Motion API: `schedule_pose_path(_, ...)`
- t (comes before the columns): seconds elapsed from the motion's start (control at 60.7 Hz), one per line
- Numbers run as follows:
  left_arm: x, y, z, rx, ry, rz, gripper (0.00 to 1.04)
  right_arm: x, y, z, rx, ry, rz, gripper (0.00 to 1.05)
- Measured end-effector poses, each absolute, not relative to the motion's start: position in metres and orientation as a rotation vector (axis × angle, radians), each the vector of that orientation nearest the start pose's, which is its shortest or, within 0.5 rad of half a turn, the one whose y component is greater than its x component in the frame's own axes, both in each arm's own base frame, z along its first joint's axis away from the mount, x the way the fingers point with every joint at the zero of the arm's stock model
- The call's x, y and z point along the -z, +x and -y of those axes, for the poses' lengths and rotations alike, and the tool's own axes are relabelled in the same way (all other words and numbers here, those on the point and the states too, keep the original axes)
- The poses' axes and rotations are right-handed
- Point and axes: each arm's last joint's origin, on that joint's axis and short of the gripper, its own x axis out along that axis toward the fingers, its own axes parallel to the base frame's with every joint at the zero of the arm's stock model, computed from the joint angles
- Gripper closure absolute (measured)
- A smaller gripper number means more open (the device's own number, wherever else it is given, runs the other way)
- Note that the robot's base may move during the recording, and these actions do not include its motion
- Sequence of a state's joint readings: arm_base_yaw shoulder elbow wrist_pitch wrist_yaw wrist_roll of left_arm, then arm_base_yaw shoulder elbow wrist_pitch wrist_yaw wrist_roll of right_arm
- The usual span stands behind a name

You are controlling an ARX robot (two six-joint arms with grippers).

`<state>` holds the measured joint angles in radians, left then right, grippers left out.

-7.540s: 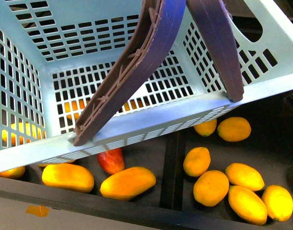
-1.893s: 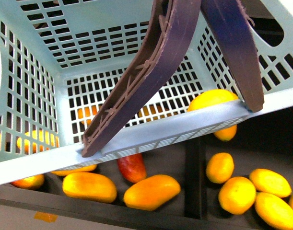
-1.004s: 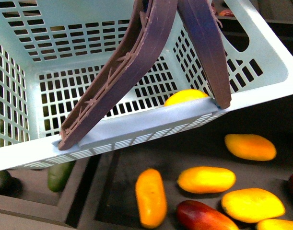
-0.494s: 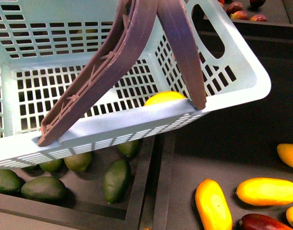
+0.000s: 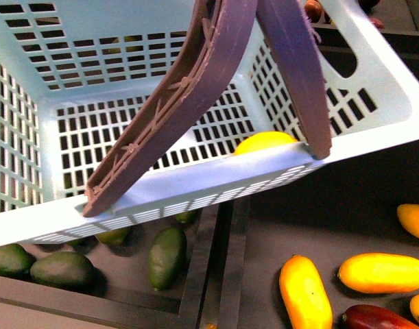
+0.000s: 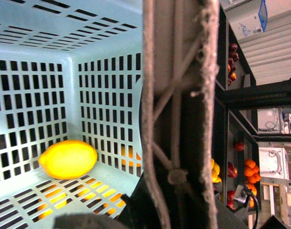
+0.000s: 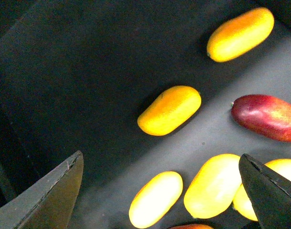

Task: Pick lemon and mango into basket

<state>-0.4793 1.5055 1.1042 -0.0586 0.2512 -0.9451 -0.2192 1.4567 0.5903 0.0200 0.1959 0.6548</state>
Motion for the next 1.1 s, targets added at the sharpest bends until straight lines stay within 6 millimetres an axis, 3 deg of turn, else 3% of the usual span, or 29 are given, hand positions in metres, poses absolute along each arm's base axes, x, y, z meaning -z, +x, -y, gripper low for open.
schedule_pose_path(0.165,-0.284,0.297,0.161,0.43,-0.822,-0.756,1.0,-0.113,0.282,0.077,0.744,0.721,-0.775,0.09)
schedule_pose_path(0.247,-0.284,0.297,0.161,0.437,-0.826,-0.762,1.0,-0.088,0.298,0.086,0.806,0.791,-0.816,0.09)
schedule_pose_path(0.428,-0.284,0.296,0.162,0.449,-0.829,-0.769,1.0,-0.055,0.311,0.095,0.879,0.841,-0.856,0.09)
schedule_pose_path(0.757,-0.284,0.297,0.162,0.438,-0.826,-0.762,1.0,-0.019,0.334,0.1,0.94,0.862,-0.898,0.09)
schedule_pose_path(1.103,-0.284,0.296,0.162,0.444,-0.828,-0.766,1.0,0.006,0.361,0.091,0.948,0.864,-0.934,0.09)
